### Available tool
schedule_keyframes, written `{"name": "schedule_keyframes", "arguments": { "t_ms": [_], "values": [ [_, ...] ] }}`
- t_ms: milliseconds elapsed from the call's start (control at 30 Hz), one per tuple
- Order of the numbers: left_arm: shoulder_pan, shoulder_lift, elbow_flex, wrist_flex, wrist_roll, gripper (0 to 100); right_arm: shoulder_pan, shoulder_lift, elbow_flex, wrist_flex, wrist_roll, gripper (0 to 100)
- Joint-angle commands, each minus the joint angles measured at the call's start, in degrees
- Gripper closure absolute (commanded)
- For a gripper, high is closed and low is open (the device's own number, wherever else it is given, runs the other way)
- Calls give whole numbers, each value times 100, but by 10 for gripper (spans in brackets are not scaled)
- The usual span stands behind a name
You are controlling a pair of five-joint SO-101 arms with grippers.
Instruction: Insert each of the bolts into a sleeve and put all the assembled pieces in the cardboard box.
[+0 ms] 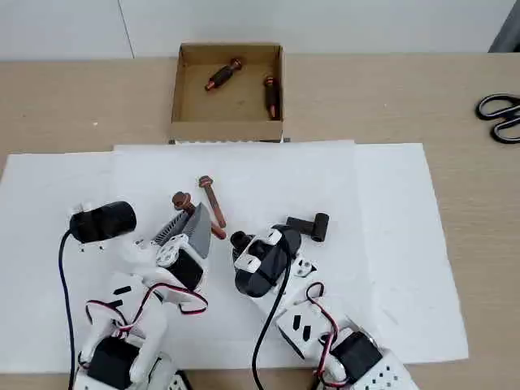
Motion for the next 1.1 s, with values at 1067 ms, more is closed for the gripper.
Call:
{"name": "schedule_keyframes", "arguments": {
  "t_ms": [1067],
  "values": [
    [404, -44, -251, 79, 35, 993, -356, -31, 62, -145, 132, 995]
  ]
}}
